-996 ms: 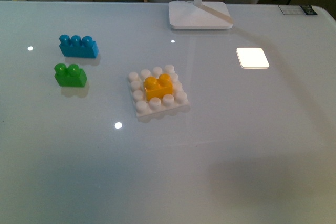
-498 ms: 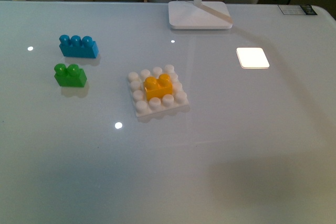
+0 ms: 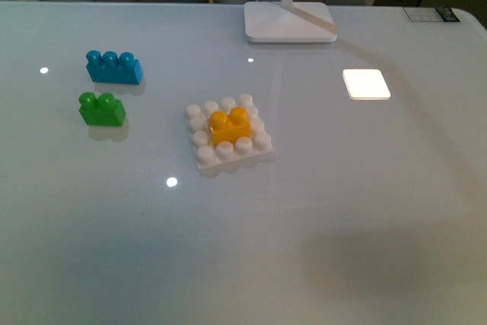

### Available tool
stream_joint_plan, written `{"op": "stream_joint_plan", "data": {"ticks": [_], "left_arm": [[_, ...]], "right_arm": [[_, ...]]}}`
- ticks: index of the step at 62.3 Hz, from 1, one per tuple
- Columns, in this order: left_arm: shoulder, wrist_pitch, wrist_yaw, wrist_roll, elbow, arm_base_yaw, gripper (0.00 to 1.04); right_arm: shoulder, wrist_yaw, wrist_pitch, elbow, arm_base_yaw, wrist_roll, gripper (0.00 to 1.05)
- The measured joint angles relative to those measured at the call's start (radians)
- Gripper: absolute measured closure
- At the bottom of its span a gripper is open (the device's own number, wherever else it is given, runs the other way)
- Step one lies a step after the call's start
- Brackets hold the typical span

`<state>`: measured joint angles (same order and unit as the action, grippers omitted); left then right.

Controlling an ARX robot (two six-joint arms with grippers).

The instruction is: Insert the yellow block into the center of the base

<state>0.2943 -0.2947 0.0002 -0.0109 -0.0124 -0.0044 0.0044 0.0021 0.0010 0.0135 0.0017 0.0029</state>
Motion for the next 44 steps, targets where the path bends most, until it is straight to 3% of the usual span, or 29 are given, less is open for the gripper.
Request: {"op": "stream_joint_plan", "data": {"ticks": [24, 31, 44], "left_arm": [[-0.113, 0.113, 0.0, 0.0, 0.0, 0.0, 1.02], [-0.259, 0.283, 0.0, 0.0, 0.0, 0.0, 1.02], [-0.288, 0.293, 0.0, 0.0, 0.0, 0.0, 1.02]], "right_arm": [[0.0, 0.0, 0.0, 0.0, 0.0, 0.0, 0.09], [0.0, 0.0, 0.0, 0.0, 0.0, 0.0, 0.09], [0.0, 0.0, 0.0, 0.0, 0.0, 0.0, 0.09]]}}
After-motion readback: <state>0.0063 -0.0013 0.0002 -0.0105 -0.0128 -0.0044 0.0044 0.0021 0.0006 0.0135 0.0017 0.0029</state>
